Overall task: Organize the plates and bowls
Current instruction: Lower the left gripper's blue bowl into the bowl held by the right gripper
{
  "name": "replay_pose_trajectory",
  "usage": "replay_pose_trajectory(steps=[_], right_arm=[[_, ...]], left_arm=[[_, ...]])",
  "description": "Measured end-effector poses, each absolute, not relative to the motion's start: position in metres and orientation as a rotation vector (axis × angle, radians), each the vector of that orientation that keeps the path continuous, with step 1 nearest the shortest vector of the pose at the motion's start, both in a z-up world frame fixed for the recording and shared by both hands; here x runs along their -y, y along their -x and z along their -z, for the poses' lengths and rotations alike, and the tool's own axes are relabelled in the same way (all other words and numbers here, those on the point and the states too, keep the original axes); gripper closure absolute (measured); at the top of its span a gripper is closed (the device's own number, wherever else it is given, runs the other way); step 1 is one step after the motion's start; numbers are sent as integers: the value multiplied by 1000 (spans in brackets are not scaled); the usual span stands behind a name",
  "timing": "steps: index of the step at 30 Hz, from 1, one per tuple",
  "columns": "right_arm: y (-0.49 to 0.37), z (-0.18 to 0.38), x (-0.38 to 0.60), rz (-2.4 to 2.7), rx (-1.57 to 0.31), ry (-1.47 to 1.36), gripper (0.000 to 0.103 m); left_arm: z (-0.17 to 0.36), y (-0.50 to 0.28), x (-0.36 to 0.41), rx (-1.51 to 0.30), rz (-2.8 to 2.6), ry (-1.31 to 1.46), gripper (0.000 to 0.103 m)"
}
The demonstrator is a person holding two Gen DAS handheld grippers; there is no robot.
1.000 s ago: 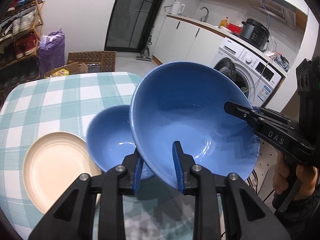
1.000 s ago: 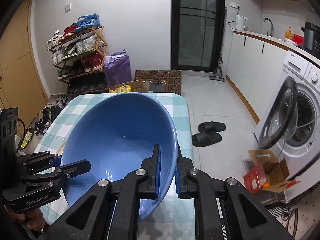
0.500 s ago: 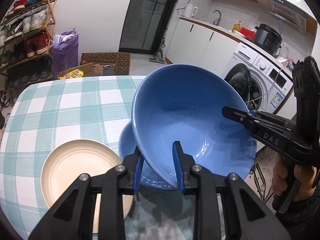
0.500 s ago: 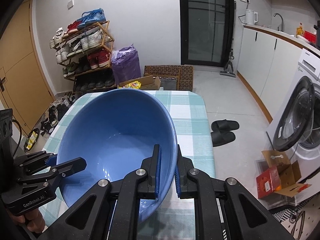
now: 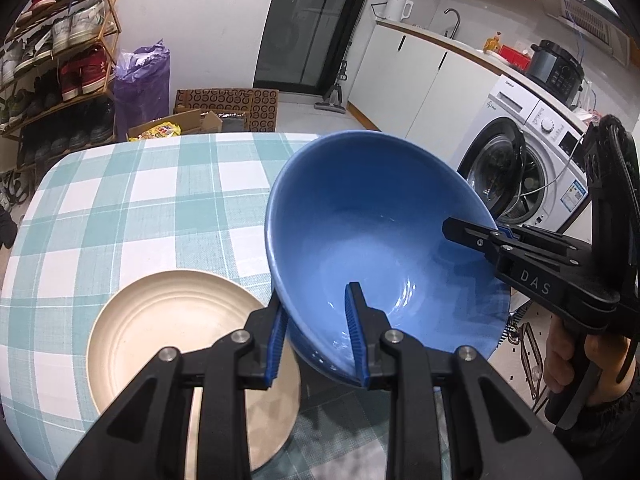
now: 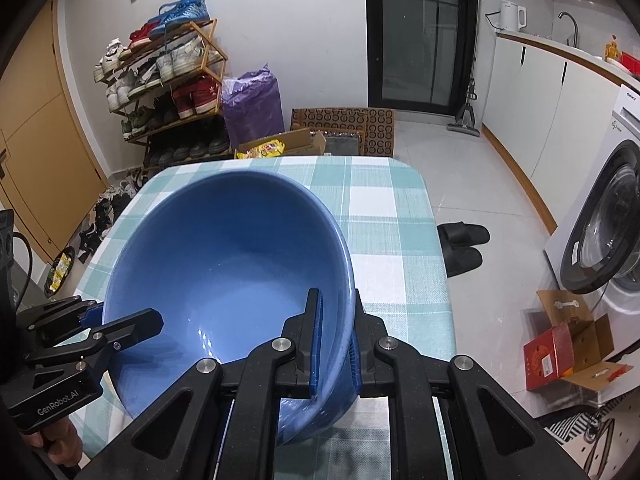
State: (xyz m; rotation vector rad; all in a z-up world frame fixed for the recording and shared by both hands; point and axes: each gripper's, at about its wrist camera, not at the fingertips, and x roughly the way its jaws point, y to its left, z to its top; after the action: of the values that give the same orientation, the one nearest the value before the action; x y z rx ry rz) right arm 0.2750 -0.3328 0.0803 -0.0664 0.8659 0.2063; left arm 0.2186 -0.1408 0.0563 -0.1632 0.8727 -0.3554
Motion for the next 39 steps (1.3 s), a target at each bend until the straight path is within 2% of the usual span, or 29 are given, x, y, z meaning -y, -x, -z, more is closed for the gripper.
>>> replay_pose_trajectory(steps=[19,39], right_arm=[[-284,-44,328,-156,-907,145,91],[-279,-31,318,-118,-913,227,89]], left_arm=[[-29,-228,156,-916,325,71,76],[-26,-219,170,-864,273,-72,76]])
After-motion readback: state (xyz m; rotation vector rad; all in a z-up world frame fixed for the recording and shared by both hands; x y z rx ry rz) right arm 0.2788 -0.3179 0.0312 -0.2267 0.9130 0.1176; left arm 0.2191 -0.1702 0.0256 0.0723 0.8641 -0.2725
